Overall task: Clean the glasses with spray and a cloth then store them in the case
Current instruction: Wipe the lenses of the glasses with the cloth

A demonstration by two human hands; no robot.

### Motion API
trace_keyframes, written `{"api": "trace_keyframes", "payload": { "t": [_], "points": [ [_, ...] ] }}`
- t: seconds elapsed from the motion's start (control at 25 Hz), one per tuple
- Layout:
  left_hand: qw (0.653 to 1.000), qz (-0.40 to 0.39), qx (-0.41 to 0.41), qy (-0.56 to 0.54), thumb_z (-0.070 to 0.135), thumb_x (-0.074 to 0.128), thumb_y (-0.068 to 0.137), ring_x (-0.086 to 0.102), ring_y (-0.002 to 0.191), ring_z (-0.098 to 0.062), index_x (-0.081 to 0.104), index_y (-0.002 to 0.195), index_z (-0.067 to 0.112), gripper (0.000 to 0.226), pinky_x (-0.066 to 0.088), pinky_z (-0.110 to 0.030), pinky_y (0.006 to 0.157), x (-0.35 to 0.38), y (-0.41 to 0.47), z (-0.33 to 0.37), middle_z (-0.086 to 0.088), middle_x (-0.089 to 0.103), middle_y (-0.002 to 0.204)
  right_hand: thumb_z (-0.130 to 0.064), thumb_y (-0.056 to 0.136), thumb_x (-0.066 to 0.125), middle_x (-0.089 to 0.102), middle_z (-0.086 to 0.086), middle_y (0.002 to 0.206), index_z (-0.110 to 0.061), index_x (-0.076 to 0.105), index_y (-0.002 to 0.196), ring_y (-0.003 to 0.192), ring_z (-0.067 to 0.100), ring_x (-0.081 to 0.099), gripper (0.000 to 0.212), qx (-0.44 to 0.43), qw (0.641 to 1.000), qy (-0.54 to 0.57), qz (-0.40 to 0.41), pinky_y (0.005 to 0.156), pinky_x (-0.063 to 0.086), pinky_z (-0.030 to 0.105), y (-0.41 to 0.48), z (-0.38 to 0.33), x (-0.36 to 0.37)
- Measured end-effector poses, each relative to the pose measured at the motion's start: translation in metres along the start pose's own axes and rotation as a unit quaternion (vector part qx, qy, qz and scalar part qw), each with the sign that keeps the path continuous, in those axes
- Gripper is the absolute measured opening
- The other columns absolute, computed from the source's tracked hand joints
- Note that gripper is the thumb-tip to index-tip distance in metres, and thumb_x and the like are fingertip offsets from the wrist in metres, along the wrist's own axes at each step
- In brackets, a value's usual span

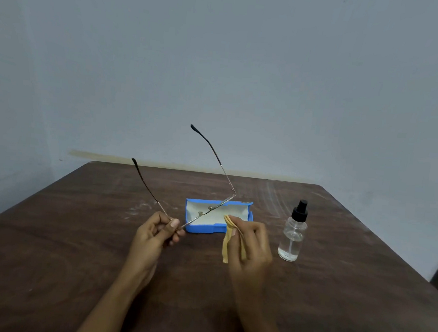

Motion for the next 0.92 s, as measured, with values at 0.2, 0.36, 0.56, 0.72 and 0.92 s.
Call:
{"api": "trace_keyframes", "payload": {
  "t": [0.2, 0.36, 0.56, 0.72, 0.92],
  "points": [
    [0.968, -0.094, -0.134, -0.192, 0.009, 0.056, 0.072, 0.054, 0.045, -0.002, 0.057, 0.074, 0.007, 0.002, 0.047, -0.012, 0.044, 0.006, -0.004, 0.000, -0.002, 0.065, 0.056, -0.009, 0.085, 0.045, 0.054, 0.002, 0.085, 0.001, 0.067, 0.102, 0.081, 0.001, 0.052, 0.029, -0.035, 0.999, 0.005, -0.032, 0.075, 0.039, 0.002, -0.003, -0.010, 0.004],
    [0.953, -0.103, -0.167, -0.231, 0.012, 0.056, 0.070, 0.053, 0.042, -0.002, 0.057, 0.074, 0.006, 0.007, 0.046, -0.011, 0.041, 0.008, -0.005, 0.002, -0.003, 0.063, 0.054, -0.014, 0.090, 0.046, 0.059, 0.012, 0.081, 0.004, 0.066, 0.102, 0.079, 0.003, 0.052, 0.030, -0.074, 0.997, -0.002, -0.033, 0.073, 0.040, 0.004, -0.005, -0.016, 0.005],
    [0.947, -0.096, -0.177, -0.250, 0.011, 0.053, 0.070, 0.055, 0.042, -0.002, 0.055, 0.073, 0.004, 0.008, 0.047, -0.011, 0.042, 0.007, -0.005, 0.001, -0.003, 0.064, 0.054, -0.017, 0.095, 0.041, 0.057, 0.006, 0.089, 0.001, 0.064, 0.107, 0.080, 0.006, 0.055, 0.032, -0.129, 0.991, -0.016, -0.033, 0.071, 0.045, 0.012, -0.007, -0.016, 0.013],
    [0.936, -0.099, -0.207, -0.265, 0.008, 0.054, 0.069, 0.058, 0.043, -0.004, 0.058, 0.072, 0.003, 0.008, 0.050, -0.013, 0.043, 0.008, -0.006, 0.000, -0.007, 0.064, 0.055, -0.007, 0.089, 0.049, 0.064, 0.010, 0.087, -0.001, 0.064, 0.111, 0.071, 0.018, 0.061, 0.027, -0.183, 0.978, -0.089, -0.035, 0.062, 0.051, 0.027, -0.001, -0.017, 0.025],
    [0.933, -0.122, -0.226, -0.252, 0.008, 0.055, 0.069, 0.059, 0.044, -0.005, 0.060, 0.070, 0.002, 0.007, 0.051, -0.014, 0.043, 0.012, -0.007, -0.004, -0.008, 0.064, 0.056, -0.008, 0.087, 0.047, 0.052, 0.003, 0.101, -0.002, 0.063, 0.113, 0.087, 0.016, 0.057, 0.030, -0.227, 0.961, -0.139, -0.081, 0.065, 0.054, 0.028, -0.002, -0.024, 0.043]
  ]
}}
Point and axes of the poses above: each hand's wrist, its own y-axis towards the middle knuckle, its own x-axis out of the palm, z = x × y, the point moved 4 cm from there along y, towards the middle knuckle
